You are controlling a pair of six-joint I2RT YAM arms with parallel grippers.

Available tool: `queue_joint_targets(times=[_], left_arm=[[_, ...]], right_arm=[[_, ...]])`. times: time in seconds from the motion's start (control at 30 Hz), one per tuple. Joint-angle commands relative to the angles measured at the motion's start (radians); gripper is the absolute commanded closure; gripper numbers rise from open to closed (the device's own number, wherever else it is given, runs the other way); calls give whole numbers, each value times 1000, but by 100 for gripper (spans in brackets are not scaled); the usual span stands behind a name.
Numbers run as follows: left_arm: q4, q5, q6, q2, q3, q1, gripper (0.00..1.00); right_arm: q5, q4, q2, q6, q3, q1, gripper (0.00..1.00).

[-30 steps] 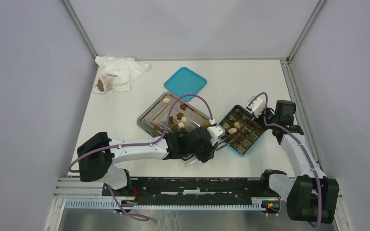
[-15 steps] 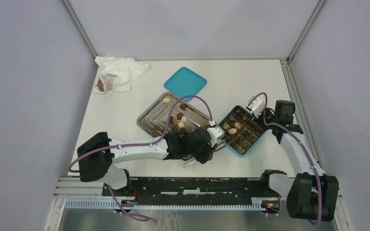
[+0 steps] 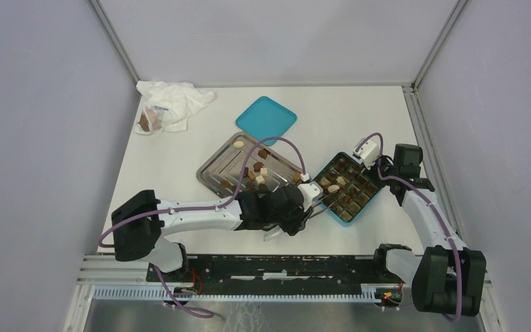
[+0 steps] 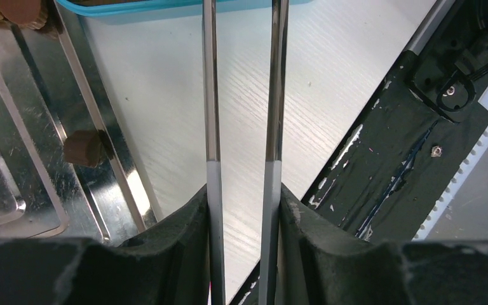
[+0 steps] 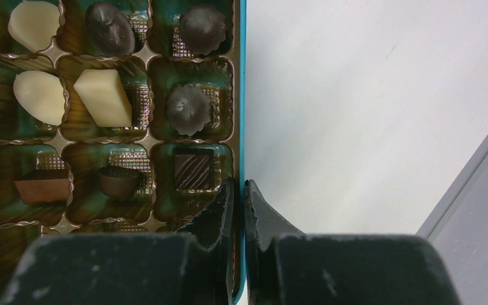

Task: Pack the chocolate
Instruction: Place the fake chocolate in the packing box.

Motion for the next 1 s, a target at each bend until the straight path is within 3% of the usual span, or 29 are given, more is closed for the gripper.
queue_joint_targets(times=[0.0, 0.33, 0.5, 0.6, 0.83, 0.97], left_arm=[[50, -62, -34, -85, 25, -5, 59], [-103, -213, -67, -191, 7, 47, 59], [-237, -286, -78, -269, 2, 114, 59], [-310, -292, -77, -313, 2, 166, 59], [-469, -248, -85, -337, 29, 302, 59], [-506, -212, -75, -331, 23, 384, 58]], right_arm=[[21, 26, 13, 4, 53, 4, 91], [117, 9, 148, 43, 85, 4, 89], [143, -13, 211, 55, 105, 4, 82], [148, -22, 223, 56, 111, 4, 72], [121, -36, 137, 54, 108, 4, 35], [80, -19, 75, 48, 89, 4, 25]])
